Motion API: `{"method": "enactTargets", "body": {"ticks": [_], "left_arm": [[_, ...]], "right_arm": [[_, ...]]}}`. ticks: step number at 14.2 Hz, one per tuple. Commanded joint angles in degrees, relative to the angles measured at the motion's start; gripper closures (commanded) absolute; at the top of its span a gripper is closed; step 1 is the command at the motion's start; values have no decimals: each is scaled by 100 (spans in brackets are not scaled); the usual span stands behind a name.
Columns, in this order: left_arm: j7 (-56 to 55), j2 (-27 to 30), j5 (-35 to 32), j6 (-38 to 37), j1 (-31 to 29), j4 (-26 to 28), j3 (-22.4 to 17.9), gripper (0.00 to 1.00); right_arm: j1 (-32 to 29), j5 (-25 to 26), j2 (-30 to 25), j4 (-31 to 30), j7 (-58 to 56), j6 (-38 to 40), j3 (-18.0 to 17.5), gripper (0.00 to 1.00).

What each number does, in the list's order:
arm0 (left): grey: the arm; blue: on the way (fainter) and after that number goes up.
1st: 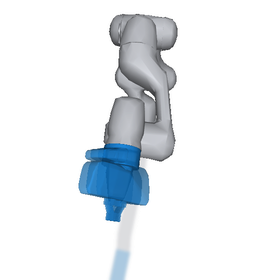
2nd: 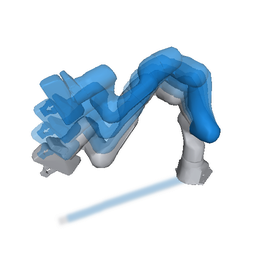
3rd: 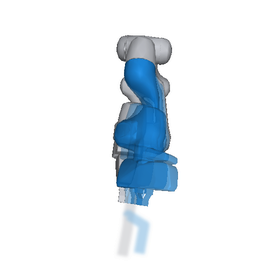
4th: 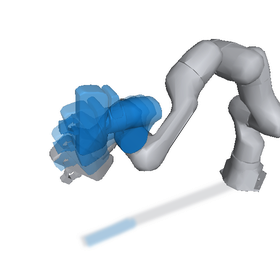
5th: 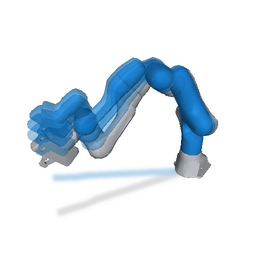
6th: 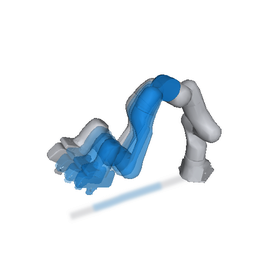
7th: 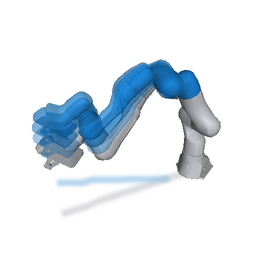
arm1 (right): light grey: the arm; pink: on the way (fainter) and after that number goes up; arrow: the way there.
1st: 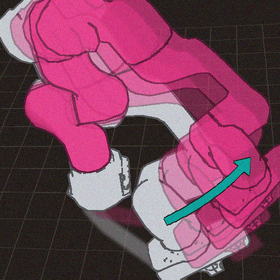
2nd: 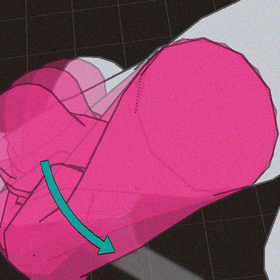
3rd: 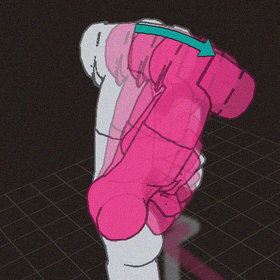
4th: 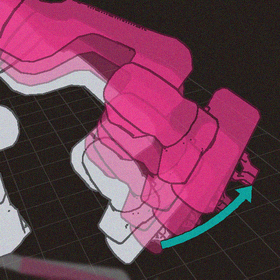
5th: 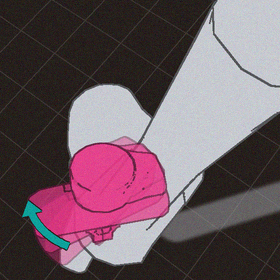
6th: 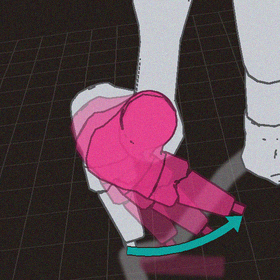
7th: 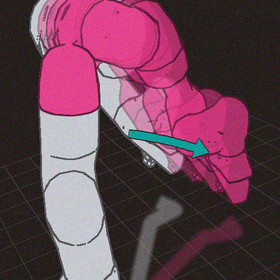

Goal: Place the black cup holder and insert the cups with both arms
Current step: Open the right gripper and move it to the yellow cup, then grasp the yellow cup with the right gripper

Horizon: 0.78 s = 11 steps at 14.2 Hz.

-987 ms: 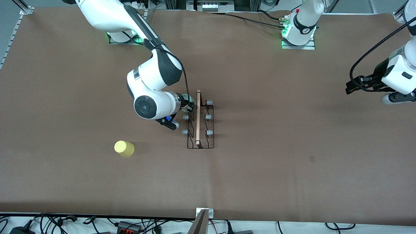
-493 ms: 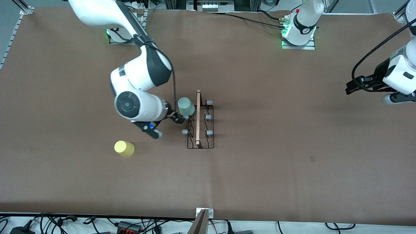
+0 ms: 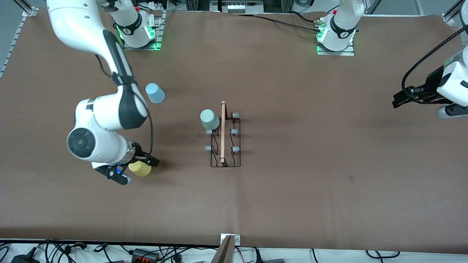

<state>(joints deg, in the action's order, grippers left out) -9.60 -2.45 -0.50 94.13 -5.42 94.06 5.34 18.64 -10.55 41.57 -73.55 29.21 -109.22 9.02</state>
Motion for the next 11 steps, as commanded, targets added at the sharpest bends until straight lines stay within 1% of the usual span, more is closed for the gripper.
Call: {"method": "enactTargets", "body": {"ticks": [1,3,6,8,11], "left_arm": [[143,-45,77,-26,-11,-134,11,0],[143,-45,77,-26,-11,-142,11,0],[230,-54,85,-53,-11,-178,2,0],[248,-54,77,-53,-11,-178,11,0],[257,-62,68,-44,-11,-204,11,0]], "right_arm": [[-132,384,184,77,-984,-283,-58,0],[-185,834,316,69,-1294,-503,-58,0],[-290,792,553,69,-1426,-626,-75,0],[-299,783,606,34,-1462,-793,-75,0],[-308,774,668,33,-1471,-794,-84,0]]}}
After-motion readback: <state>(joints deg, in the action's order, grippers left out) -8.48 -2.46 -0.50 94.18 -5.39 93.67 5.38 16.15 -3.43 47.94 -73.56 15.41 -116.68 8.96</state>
